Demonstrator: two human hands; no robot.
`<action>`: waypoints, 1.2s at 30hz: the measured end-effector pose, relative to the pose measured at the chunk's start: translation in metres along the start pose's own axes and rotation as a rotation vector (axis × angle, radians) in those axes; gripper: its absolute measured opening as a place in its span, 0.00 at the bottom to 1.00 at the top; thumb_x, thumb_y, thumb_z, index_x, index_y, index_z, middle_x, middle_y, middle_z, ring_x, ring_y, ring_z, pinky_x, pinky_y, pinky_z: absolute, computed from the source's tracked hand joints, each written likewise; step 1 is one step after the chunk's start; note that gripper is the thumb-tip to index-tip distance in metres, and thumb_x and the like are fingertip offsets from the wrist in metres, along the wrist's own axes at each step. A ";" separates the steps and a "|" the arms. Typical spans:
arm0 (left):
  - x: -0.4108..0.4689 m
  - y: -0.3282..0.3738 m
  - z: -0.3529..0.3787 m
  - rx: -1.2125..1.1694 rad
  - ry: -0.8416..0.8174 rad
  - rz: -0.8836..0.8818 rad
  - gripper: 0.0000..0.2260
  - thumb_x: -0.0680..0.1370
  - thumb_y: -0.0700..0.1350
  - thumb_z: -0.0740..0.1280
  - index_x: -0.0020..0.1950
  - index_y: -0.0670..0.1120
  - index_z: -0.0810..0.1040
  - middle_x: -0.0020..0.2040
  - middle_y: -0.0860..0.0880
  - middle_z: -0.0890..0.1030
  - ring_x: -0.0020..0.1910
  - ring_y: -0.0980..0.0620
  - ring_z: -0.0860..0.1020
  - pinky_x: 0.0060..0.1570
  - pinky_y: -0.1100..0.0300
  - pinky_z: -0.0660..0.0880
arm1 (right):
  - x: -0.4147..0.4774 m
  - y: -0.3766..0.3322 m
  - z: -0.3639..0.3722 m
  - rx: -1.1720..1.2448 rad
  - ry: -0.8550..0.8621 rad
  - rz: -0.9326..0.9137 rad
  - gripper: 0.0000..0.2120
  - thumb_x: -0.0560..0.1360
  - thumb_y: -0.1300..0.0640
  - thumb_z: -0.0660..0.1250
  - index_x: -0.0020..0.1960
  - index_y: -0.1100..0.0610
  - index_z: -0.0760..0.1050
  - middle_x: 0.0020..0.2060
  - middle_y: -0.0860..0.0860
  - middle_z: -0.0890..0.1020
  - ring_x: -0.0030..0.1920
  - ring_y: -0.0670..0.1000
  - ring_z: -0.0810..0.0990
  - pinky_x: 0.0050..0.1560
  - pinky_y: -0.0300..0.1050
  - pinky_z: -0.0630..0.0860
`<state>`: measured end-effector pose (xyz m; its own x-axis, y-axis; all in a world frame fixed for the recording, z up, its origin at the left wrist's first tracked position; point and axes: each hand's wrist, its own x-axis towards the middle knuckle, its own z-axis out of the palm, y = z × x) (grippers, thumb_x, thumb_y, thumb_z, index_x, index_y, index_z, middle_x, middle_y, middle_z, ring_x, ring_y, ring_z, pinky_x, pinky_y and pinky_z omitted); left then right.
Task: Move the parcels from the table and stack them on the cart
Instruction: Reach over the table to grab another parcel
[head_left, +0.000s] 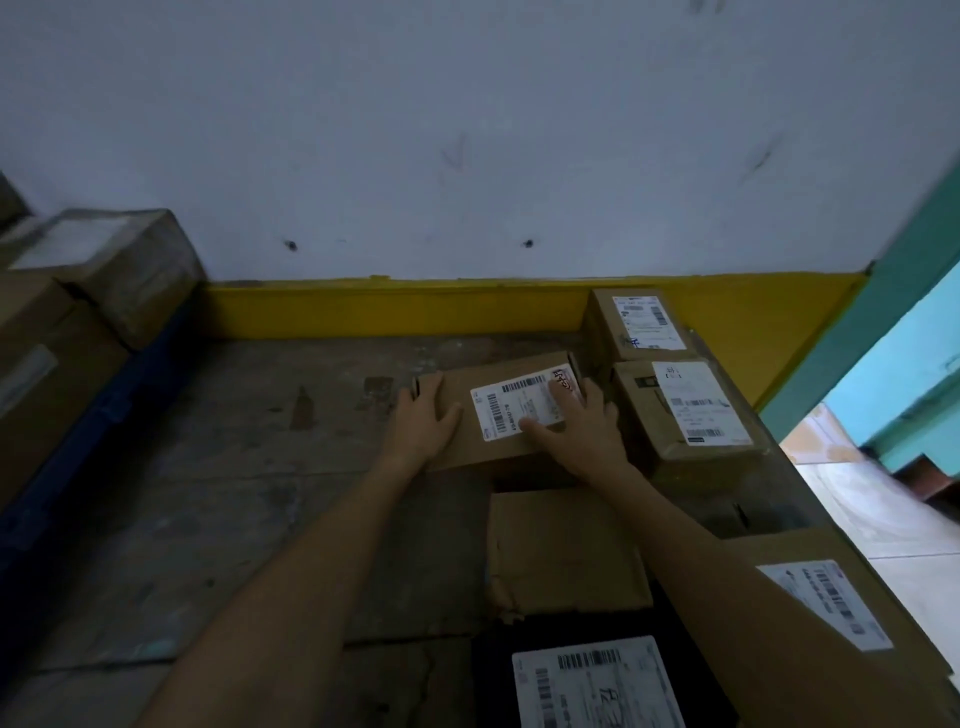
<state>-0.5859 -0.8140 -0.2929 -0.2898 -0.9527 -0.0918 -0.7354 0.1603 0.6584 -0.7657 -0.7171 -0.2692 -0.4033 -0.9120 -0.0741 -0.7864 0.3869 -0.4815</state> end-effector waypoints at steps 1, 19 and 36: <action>-0.002 0.000 -0.009 0.003 0.027 0.006 0.26 0.79 0.55 0.59 0.75 0.51 0.57 0.71 0.38 0.62 0.66 0.37 0.68 0.63 0.48 0.68 | -0.004 -0.009 -0.002 -0.006 0.023 -0.013 0.35 0.73 0.38 0.63 0.75 0.47 0.54 0.76 0.54 0.49 0.73 0.64 0.50 0.70 0.59 0.57; -0.084 -0.035 -0.213 0.003 0.261 0.293 0.22 0.79 0.53 0.59 0.73 0.50 0.63 0.69 0.41 0.68 0.67 0.40 0.67 0.66 0.49 0.65 | -0.119 -0.191 -0.014 0.094 0.295 -0.020 0.36 0.72 0.36 0.62 0.75 0.48 0.56 0.75 0.54 0.52 0.72 0.61 0.51 0.70 0.58 0.57; -0.130 -0.164 -0.426 0.038 0.490 0.069 0.24 0.77 0.56 0.61 0.72 0.52 0.65 0.70 0.41 0.61 0.64 0.39 0.70 0.64 0.50 0.66 | -0.138 -0.428 0.035 0.205 0.191 -0.336 0.37 0.72 0.37 0.63 0.75 0.48 0.55 0.75 0.53 0.52 0.73 0.60 0.50 0.70 0.57 0.57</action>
<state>-0.1667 -0.8261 -0.0712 -0.0231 -0.9477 0.3185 -0.7489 0.2274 0.6224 -0.3574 -0.7617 -0.0836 -0.2352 -0.9338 0.2696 -0.7872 0.0204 -0.6163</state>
